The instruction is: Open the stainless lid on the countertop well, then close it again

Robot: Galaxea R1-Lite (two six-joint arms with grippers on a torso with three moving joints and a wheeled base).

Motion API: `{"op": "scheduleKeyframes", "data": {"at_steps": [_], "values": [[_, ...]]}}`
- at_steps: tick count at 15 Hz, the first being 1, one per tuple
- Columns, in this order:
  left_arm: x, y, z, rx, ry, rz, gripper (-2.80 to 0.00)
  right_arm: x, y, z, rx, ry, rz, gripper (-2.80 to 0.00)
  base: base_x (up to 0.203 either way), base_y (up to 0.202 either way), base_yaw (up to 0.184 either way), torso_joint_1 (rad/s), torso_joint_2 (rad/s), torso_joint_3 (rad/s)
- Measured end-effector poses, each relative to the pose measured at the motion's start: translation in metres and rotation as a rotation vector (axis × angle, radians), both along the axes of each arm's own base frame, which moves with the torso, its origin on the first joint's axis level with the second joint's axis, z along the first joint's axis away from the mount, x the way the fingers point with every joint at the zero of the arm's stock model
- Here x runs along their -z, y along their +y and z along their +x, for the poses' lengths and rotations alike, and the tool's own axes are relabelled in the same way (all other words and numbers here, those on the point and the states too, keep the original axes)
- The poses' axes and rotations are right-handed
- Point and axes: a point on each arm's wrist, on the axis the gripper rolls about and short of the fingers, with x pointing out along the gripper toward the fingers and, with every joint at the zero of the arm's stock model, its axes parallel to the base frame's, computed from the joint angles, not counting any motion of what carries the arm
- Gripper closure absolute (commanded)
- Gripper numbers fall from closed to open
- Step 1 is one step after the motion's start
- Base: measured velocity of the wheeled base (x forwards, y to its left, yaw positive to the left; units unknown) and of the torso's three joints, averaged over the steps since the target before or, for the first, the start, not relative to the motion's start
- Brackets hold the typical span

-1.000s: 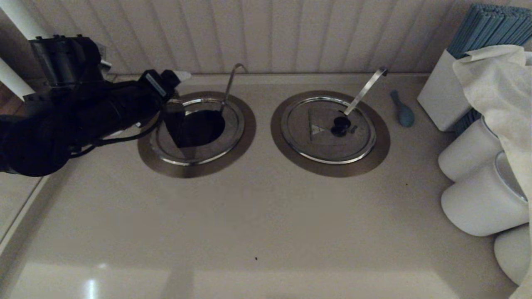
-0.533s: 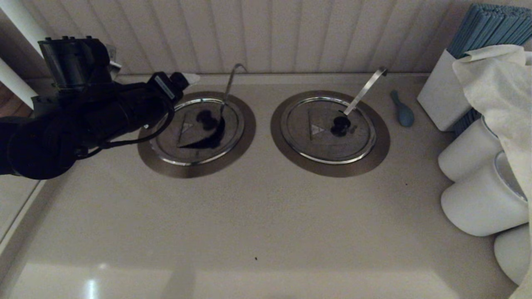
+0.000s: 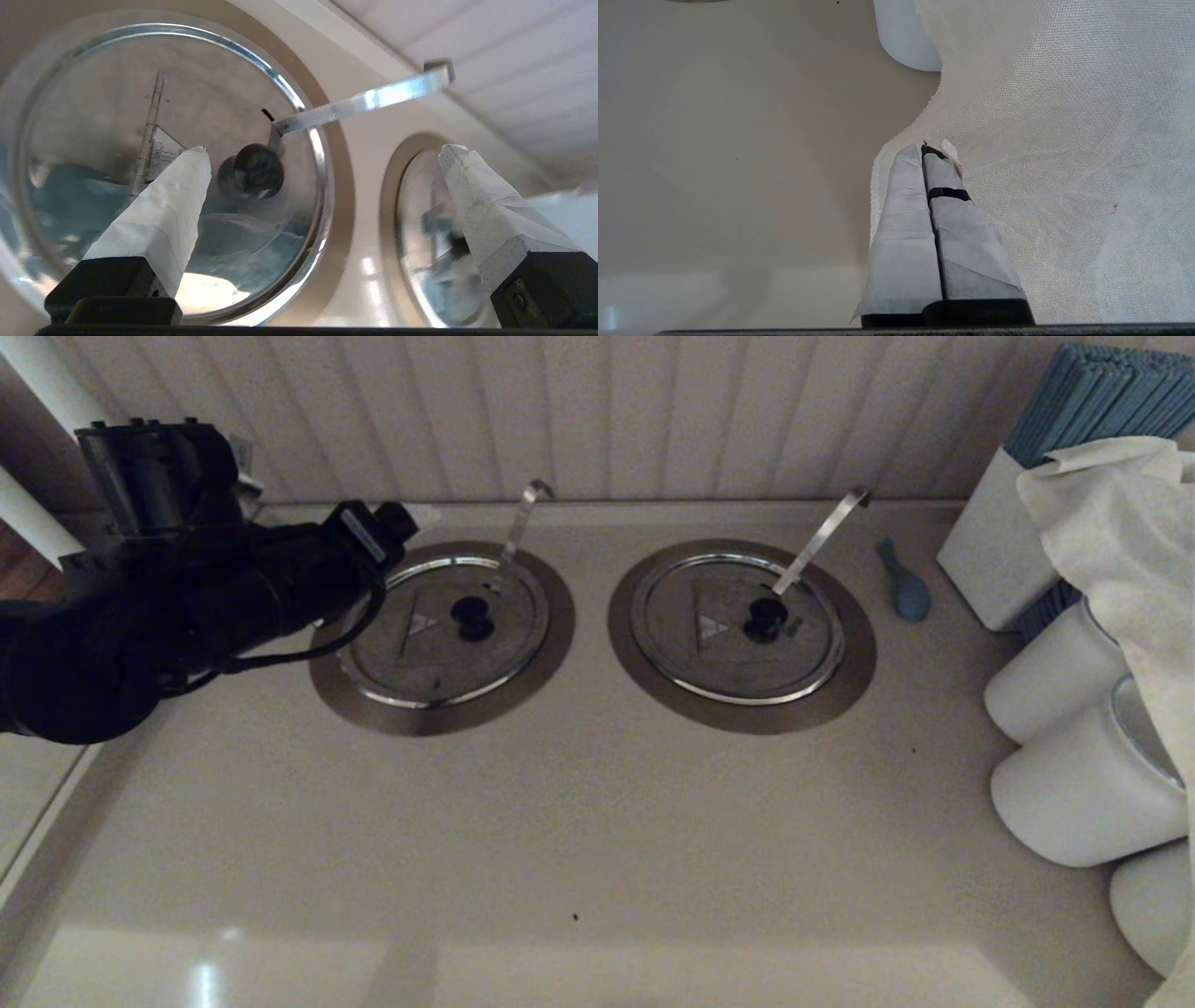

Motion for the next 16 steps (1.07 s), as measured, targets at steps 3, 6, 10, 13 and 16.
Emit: {"op": "scheduleKeyframes", "data": {"at_steps": [3, 6, 10, 13, 16], "values": [[0.001, 0.0, -0.003, 0.01, -0.032, 0.139, -2.8, 0.0, 0.0, 0.0, 0.0, 0.0, 0.0, 0.0, 0.0, 0.0, 0.0, 0.0, 0.0, 0.0], [0.002, -0.002, -0.006, 0.021, -0.069, 0.277, -2.8, 0.0, 0.0, 0.0, 0.0, 0.0, 0.0, 0.0, 0.0, 0.0, 0.0, 0.0, 0.0, 0.0], [0.007, 0.0, -0.017, 0.034, -0.097, 0.46, -2.8, 0.0, 0.0, 0.0, 0.0, 0.001, 0.0, 0.0, 0.0, 0.0, 0.0, 0.0, 0.0, 0.0], [0.002, 0.005, -0.035, 0.075, -0.071, 0.507, 0.0, 0.0, 0.0, 0.0, -0.001, 0.0, 0.0, 0.0, 0.0, 0.0, 0.0, 0.0, 0.0, 0.0], [-0.013, 0.009, -0.059, 0.109, -0.085, 0.524, 0.0, 0.0, 0.0, 0.0, 0.0, 0.0, 0.0, 0.0, 0.0, 0.0, 0.0, 0.0, 0.0, 0.0]]}}
